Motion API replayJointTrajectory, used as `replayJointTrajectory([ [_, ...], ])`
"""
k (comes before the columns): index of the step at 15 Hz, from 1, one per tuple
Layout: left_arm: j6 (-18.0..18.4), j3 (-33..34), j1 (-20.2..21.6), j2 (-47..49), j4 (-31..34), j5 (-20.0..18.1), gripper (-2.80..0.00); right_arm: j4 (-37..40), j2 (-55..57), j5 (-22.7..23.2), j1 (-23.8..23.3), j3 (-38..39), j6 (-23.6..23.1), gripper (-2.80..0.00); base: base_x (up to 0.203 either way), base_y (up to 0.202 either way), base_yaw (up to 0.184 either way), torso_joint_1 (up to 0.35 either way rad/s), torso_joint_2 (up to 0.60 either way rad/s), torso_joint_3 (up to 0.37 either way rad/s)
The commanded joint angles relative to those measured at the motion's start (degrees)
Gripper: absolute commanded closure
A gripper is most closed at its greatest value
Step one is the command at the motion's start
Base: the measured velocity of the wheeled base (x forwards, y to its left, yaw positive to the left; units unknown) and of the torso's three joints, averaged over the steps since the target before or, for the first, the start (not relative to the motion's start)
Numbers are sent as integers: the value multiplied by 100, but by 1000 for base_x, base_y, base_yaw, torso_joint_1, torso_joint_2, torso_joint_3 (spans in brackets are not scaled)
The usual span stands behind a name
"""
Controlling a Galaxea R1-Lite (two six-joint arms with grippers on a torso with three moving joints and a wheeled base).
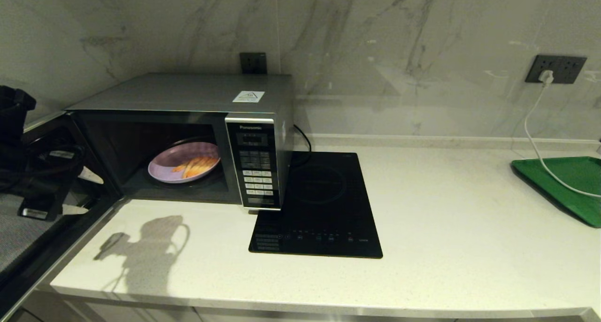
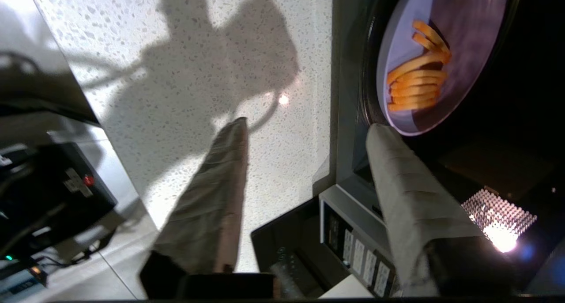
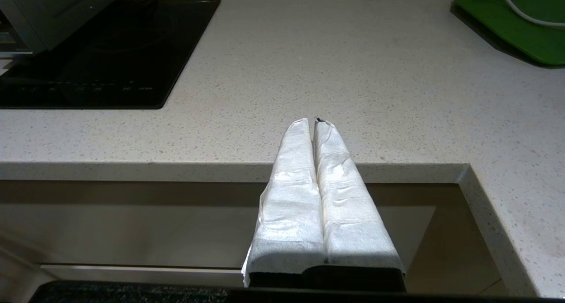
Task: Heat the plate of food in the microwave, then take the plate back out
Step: Take the plate out of the microwave
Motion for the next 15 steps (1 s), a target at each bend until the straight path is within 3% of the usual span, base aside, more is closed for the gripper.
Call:
replayJointTrajectory([
  [1, -325, -33, -15, 261, 1, -24, -280, -2, -2, -3, 2, 6, 2, 0, 0, 0, 0, 0, 0, 0],
  [7, -780, 13, -806, 520, 15, -155, -280, -2, -2, -7, 4, -2, 2, 0, 0, 0, 0, 0, 0, 0],
  [9, -1134, -61, -1137, 734, 3, -153, -280, -2, -2, -3, 2, -2, 2, 0, 0, 0, 0, 0, 0, 0],
  [15, -1511, -1030, -1216, 1355, 3, -126, -280, -2, -2, -3, 7, -2, 2, 0, 0, 0, 0, 0, 0, 0],
])
